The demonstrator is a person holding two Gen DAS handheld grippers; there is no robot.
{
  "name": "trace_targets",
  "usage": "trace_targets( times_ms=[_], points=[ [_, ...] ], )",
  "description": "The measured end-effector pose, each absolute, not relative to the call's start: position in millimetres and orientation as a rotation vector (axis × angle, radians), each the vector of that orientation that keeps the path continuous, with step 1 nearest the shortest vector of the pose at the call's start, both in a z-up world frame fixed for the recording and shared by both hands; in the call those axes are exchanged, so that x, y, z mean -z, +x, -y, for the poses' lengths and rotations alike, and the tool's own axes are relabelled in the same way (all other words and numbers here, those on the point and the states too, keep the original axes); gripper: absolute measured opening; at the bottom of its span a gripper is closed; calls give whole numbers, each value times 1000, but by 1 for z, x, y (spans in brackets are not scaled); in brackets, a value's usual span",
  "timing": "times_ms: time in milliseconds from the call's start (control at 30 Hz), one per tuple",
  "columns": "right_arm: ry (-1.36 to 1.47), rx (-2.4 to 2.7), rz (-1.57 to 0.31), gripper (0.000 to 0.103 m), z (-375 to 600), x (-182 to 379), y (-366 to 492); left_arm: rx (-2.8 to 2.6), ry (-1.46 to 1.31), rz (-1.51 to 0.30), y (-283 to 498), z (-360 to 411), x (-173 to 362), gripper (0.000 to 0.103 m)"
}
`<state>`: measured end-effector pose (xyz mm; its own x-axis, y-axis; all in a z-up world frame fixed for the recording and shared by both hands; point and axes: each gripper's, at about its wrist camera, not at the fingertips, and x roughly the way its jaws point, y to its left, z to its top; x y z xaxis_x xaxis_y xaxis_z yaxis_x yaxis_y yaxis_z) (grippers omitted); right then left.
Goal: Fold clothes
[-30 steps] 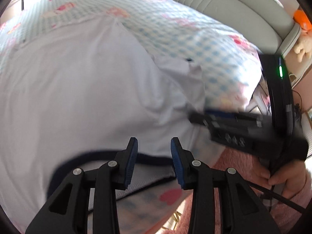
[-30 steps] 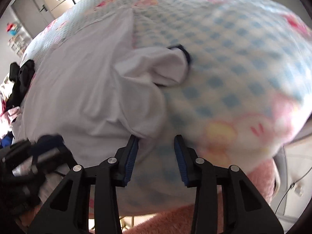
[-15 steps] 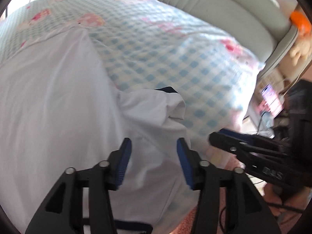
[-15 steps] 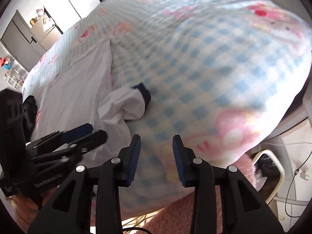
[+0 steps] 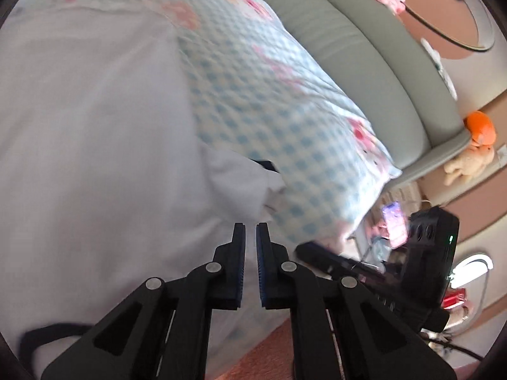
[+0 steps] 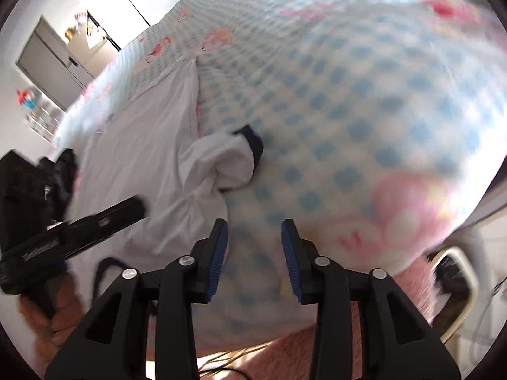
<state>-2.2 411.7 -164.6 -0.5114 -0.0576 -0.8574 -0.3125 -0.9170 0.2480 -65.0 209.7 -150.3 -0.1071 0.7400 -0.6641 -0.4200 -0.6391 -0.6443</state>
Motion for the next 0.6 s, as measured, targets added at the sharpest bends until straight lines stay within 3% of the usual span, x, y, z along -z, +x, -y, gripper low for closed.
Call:
trace_targets(
  times_ms=[67, 233, 467, 533, 567, 600],
  points=[
    [-1461, -2533, -588, 47, -413, 169, -22, -1884, -1352, 343, -65, -199, 145, 8],
    [-1556, -2552, -990, 47, -421, 202, -65, -1911, -1357, 298, -65, -195, 146, 10],
    [-1439, -2760, -934, 47, -399, 179, -50, -1973, -1389, 290, -71, -179, 156, 12],
    [-1405, -2761, -931, 47, -399, 175, -39, -1940, -1400, 385, -77, -177, 160, 26],
    [-1388, -2762, -930, 44, -399, 172, -34, -1892, -1406, 453, -80, -177, 161, 41],
    [-1371, -2762, -928, 43, -399, 170, -29, -1855, -1412, 501, -83, -177, 160, 46]
  ],
)
